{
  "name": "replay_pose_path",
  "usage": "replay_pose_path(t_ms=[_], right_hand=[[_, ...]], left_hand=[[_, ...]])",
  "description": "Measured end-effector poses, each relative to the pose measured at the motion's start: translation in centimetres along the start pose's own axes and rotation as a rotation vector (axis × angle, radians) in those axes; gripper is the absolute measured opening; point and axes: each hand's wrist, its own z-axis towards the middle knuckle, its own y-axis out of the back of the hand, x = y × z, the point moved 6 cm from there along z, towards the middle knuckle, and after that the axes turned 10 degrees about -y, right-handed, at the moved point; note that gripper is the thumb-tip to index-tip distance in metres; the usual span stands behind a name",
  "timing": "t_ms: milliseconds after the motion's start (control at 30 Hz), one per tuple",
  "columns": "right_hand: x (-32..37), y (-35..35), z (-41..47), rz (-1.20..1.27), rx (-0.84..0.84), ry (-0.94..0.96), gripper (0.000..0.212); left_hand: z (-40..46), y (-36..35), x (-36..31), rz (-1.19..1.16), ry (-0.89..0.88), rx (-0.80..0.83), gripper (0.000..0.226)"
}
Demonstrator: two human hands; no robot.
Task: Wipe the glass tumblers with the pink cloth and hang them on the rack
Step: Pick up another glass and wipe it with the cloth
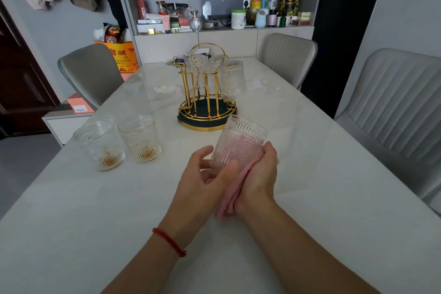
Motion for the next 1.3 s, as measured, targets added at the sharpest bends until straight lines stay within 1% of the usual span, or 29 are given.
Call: replay_pose_path(t_ms=[33,67,100,167,200,233,333,367,467,533,600,700,733,800,900,1000,1033,1067,1133,1200,1233,1300], right_hand=[[-0.1,0.0,0.0,0.003,0.006,0.002,0.064],[-0.2,0.0,0.1,0.004,0.016,-0.003,0.065],[-0.3,0.0,0.1,0.013,0.031,-0.019,0.066],[-0.3,0.0,0.2,0.003,0.050,-0.077,0.069],[-0.3,0.2,0.3,-0.022,0.047,-0.105,0.070],[-0.3,0.3,0.3,-0.046,0.042,-0.124,0.071],[-0.1,0.6,0.7,-0.086,0.007,-0.104,0.074],[-0.2,0.5,0.6,-0.087,-0.014,-0.100,0.075],[-0.2,0.4,0.2,-0.103,-0.058,-0.101,0.078],[0.8,0.2,-0.1,-0.114,-0.049,-0.071,0.078],[2.6,0.5,-0.3,-0.060,-0.043,-0.008,0.075],[5.5,0.9,-0.5,-0.022,-0.046,0.112,0.080],[6.2,0.7,-0.9,-0.073,-0.044,0.175,0.081],[6.6,-0.1,-2.2,-0.283,-0.001,0.335,0.076],[6.0,-2.0,-4.0,-0.751,0.056,0.608,0.062],[5.0,-2.7,-3.7,-1.048,0.250,0.673,0.055],[4.4,-2.7,-3.7,-1.152,0.292,0.687,0.050],[4.1,-2.7,-3.8,-1.241,0.302,0.730,0.049],[3.7,-3.2,-4.3,-1.345,0.257,0.843,0.051],[3.8,-3.2,-4.0,-1.338,0.216,0.886,0.040],[3.8,-3.3,-3.8,-1.327,0.218,0.873,0.037],[3.7,-3.2,-3.3,-1.295,0.226,0.757,0.033]], left_hand=[[0.0,0.1,-0.1,-0.003,-0.020,-0.058,0.070],[0.1,0.3,-0.1,-0.017,-0.044,-0.090,0.066],[0.2,0.5,-0.3,-0.035,-0.066,-0.090,0.058],[0.5,0.7,-0.7,-0.081,-0.086,-0.021,0.046],[0.7,0.9,-0.5,-0.117,-0.077,0.027,0.045],[0.8,1.0,-0.2,-0.164,-0.058,0.059,0.049],[0.4,0.5,0.4,-0.267,0.018,0.122,0.065],[0.2,0.2,0.4,-0.257,0.020,0.121,0.065],[-0.2,-0.3,0.1,-0.180,-0.024,0.087,0.050],[0.0,0.2,0.4,-0.220,0.000,0.033,0.051],[0.2,1.2,0.7,-0.351,0.054,-0.031,0.055],[0.4,2.3,1.1,-0.465,0.096,-0.023,0.053],[0.4,2.5,1.3,-0.487,0.120,-0.017,0.053],[0.5,2.4,1.5,-0.508,0.144,-0.001,0.053],[0.9,3.1,1.2,-0.517,0.098,-0.004,0.050],[1.5,5.0,1.2,-0.577,0.083,-0.090,0.046],[1.7,5.6,1.2,-0.595,0.084,-0.117,0.046],[1.8,5.9,1.2,-0.607,0.090,-0.137,0.046],[1.9,6.8,1.4,-0.618,0.100,-0.179,0.048],[2.1,7.2,1.5,-0.606,0.102,-0.197,0.050],[2.1,7.4,1.6,-0.589,0.100,-0.203,0.051],[2.1,7.5,1.7,-0.532,0.090,-0.207,0.051]])
